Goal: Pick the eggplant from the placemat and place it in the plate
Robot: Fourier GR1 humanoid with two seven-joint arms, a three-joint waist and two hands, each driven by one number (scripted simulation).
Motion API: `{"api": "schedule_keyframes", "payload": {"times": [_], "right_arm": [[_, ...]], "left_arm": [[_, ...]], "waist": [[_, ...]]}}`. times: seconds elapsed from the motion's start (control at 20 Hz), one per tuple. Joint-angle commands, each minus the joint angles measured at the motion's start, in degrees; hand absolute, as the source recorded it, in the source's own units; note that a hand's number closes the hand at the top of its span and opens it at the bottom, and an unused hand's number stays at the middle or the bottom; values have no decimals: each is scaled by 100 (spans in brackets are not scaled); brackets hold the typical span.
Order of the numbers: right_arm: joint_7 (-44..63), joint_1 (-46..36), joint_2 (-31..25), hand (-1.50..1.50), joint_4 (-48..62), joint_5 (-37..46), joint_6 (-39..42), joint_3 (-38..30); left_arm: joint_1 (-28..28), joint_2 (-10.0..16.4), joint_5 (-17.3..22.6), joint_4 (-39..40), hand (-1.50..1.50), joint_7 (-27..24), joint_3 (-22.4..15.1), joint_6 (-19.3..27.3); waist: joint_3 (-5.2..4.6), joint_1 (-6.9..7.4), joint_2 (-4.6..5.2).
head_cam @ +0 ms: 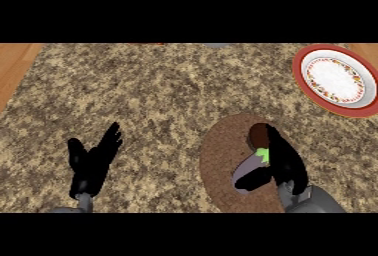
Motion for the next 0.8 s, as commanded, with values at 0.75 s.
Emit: {"api": "schedule_keyframes", "payload": {"times": [0.75], "right_arm": [[-2072,-350,-53,150,701,1119,747,863]], "left_arm": [[76,55,8,-30,0,-39,127,-296]], "waist": [[9,98,21]]}}
